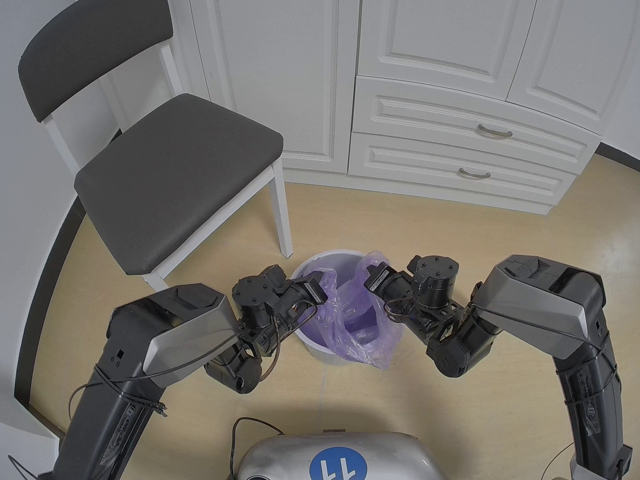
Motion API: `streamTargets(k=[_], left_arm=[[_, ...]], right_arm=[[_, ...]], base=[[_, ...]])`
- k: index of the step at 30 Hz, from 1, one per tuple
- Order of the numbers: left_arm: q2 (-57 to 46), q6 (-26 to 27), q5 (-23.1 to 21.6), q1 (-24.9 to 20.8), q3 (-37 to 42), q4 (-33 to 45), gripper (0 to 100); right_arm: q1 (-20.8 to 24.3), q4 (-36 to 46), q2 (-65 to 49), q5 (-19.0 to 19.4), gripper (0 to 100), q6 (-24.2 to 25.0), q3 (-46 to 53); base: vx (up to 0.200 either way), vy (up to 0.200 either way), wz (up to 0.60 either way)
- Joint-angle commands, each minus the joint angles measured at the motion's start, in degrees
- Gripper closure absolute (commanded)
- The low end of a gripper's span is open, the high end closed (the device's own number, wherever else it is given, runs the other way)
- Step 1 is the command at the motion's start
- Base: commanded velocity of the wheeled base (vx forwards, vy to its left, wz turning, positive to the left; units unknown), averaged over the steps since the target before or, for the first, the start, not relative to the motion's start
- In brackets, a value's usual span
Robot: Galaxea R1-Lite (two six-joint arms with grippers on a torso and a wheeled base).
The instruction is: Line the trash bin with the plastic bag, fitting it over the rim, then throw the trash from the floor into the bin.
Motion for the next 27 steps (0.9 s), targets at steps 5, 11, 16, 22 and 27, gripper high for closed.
streamTargets(k=[5, 11, 16, 22, 27], left_arm=[[-3.62, 6.63, -6.35, 3.41, 8.74, -0.1, 100], [-8.89, 10.58, -11.01, 5.17, 14.45, -0.01, 100], [-10.83, 15.15, -11.62, 7.63, 16.12, 3.15, 100], [-12.58, 20.69, -11.8, 8.86, 16.29, 14.75, 100], [-13.55, 22.19, -11.71, 9.57, 16.38, 18.36, 100]], right_arm=[[-3.35, 0.52, -1.87, 0.16, 100, -11.31, 1.41], [-5.63, 1.04, -3.19, 1.04, 100, -17.99, 3.87], [-6.25, 1.04, -1.61, 1.21, 100, -26.16, 6.16], [-7.04, 1.84, -1.52, 1.21, 100, -33.19, 9.5], [-7.48, 3.86, -1.87, 1.21, 100, -36.27, 10.64]], base=[[0.0, 0.0, 0.0], [0.0, 0.0, 0.0], [0.0, 0.0, 0.0], [0.0, 0.0, 0.0], [0.0, 0.0, 0.0]])
